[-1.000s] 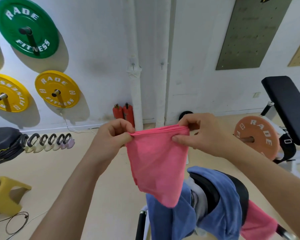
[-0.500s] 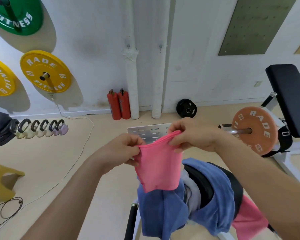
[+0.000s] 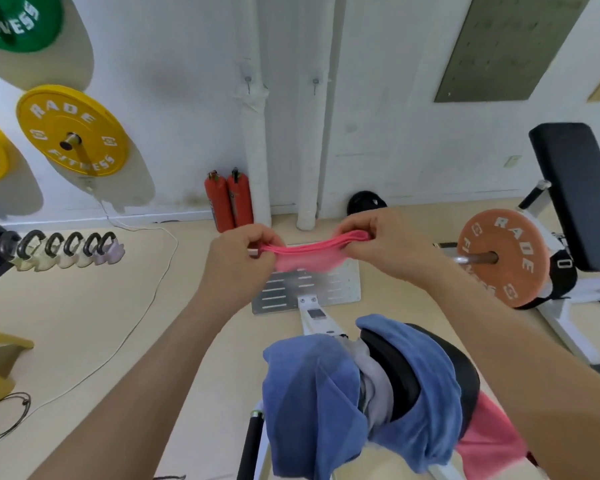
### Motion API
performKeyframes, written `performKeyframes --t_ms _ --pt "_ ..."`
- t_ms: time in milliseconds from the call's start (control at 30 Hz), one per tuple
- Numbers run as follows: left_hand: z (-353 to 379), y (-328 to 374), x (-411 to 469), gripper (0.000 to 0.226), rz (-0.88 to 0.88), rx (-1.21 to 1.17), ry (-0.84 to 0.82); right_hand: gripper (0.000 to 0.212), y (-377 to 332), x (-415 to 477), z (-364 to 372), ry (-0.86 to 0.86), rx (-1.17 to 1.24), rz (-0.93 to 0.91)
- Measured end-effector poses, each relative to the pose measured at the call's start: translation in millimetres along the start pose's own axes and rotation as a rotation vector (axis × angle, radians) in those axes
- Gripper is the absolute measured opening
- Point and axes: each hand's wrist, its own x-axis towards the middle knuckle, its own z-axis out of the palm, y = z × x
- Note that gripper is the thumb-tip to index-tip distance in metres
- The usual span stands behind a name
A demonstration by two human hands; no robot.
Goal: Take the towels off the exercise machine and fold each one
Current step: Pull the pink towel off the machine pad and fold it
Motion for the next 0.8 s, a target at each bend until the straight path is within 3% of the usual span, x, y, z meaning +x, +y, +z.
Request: performKeyframes --t_ms 167,333,400,467,600,733,800 --pt "45.7 -54.5 -80.3 0.046 -0.163 0.021 -0.217 0.029 77.0 -60.2 65.2 -0.058 -0.019 0.183" --pt "83.6 -113.6 -155.8 0.047 -0.275 0.198 -0.694 0.033 147.9 -123.0 139.3 -0.146 0.007 0.403" --pt "90.0 -121.0 -171.7 0.045 -0.276 0.239 -0.813 0.031 156.6 -136.3 153.2 -0.175 0.025 0.445" --pt "95.1 -121.1 -177.9 0.044 -0.264 0.245 -0.827 0.030 161.4 -141.6 159.9 -0.182 0.032 0.459" --pt "107.0 -117.1 -175.6 0.017 -0.106 0.347 -0.839 0.019 162.5 -139.9 161.9 -0.165 0.067 0.461" --pt "120.2 -108.2 -165.7 0.020 0.032 0.616 -0.861 0.008 163.3 -131.6 156.1 -0.170 0.161 0.446" --pt "127.0 -104.2 -160.4 0.017 -0.004 0.576 -0.899 0.005 166.7 -127.9 147.0 -0.260 0.292 0.493"
